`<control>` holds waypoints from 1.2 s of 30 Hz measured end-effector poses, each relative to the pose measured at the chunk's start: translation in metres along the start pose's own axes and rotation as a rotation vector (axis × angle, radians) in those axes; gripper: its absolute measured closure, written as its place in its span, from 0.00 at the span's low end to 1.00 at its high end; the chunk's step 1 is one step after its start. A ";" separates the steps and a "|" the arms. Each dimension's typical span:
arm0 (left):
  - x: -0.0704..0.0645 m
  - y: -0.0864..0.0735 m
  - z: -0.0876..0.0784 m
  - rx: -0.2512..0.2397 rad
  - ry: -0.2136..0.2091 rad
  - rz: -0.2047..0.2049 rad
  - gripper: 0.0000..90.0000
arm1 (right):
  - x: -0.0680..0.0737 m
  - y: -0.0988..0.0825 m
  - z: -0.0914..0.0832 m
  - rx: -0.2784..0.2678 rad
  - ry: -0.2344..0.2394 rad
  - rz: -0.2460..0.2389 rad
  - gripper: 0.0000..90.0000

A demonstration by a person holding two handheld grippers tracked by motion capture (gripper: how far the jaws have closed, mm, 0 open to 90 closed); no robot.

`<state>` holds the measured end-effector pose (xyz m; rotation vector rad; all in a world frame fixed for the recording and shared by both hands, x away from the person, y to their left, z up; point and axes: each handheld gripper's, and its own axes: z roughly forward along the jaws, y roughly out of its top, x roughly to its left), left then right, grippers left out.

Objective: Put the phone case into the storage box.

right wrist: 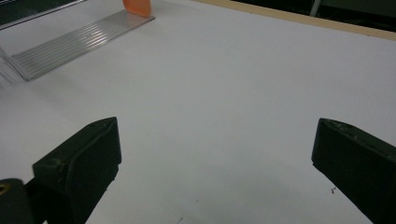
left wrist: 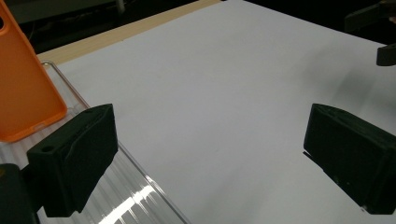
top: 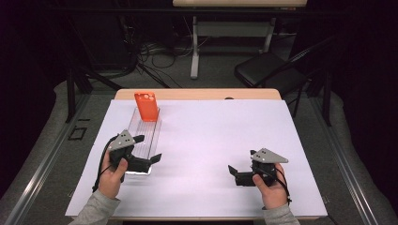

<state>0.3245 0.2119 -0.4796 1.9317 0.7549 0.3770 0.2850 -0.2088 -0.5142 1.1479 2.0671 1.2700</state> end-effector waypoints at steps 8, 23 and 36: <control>-0.003 -0.012 -0.001 0.000 -0.010 0.010 0.04 | 0.003 -0.003 0.002 0.001 0.003 -0.020 0.01; -0.005 -0.018 0.001 -0.003 -0.025 0.015 0.04 | 0.004 -0.010 0.006 0.001 0.004 -0.035 0.01; -0.005 -0.019 0.003 0.005 -0.028 0.008 0.04 | 0.004 -0.011 0.007 0.007 0.000 -0.033 0.01</control>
